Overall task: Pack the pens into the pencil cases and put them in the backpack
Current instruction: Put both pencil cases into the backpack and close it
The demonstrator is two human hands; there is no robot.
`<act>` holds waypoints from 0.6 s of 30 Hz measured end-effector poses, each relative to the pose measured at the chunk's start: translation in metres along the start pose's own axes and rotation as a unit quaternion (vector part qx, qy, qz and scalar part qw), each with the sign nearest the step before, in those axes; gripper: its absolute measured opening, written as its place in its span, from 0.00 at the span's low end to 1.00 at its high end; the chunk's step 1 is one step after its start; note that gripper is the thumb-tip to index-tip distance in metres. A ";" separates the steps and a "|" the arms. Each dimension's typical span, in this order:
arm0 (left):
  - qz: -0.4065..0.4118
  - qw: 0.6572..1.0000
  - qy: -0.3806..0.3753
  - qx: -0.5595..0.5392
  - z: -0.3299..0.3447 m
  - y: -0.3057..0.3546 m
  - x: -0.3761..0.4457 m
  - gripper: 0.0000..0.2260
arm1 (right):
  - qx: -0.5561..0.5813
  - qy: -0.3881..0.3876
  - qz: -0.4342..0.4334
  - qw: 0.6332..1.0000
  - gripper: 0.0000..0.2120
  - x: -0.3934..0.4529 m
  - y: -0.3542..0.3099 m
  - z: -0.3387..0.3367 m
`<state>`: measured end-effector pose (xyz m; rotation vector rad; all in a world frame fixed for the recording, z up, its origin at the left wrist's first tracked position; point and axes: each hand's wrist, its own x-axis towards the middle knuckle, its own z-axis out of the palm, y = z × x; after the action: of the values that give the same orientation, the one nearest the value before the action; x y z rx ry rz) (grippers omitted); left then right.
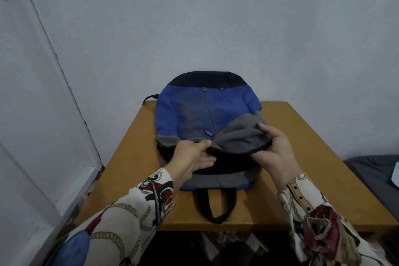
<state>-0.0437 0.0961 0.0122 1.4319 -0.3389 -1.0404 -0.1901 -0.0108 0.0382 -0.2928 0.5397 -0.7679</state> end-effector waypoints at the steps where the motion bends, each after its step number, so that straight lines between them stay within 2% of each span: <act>1: 0.021 0.999 0.006 -0.047 0.003 -0.001 0.000 0.06 | 0.020 -0.004 -0.003 1.000 0.19 0.001 0.001 -0.002; 3: 0.066 0.987 0.019 -0.144 0.006 -0.002 0.000 0.02 | 0.061 0.004 -0.006 0.998 0.27 0.004 0.002 -0.006; 6: 0.090 0.957 0.042 -0.271 0.007 -0.004 0.000 0.16 | 0.095 0.040 -0.008 0.995 0.32 0.009 0.005 -0.011; 8: 0.068 0.933 0.041 -0.351 0.005 0.000 0.000 0.20 | 0.104 0.067 -0.008 0.992 0.31 0.012 0.008 -0.016; 11: 0.038 0.901 0.020 -0.432 -0.009 0.004 -0.001 0.15 | 0.099 0.073 -0.007 0.992 0.22 0.009 0.011 -0.021; 14: 0.014 0.897 0.022 -0.442 -0.029 0.006 0.004 0.15 | 0.064 0.065 -0.020 0.996 0.15 0.007 0.007 -0.023; 16: 0.001 0.919 0.077 -0.387 -0.040 0.003 0.016 0.15 | -0.011 0.069 -0.047 0.996 0.16 0.009 0.001 -0.025; 18: 0.012 0.943 0.128 -0.306 -0.050 0.000 0.026 0.17 | -0.112 0.110 -0.102 0.982 0.16 0.017 -0.007 -0.032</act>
<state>0.0076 0.1088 -0.0068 0.9731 0.1532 -0.8261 -0.2023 -0.0293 0.0088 -0.4801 0.8156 -0.9465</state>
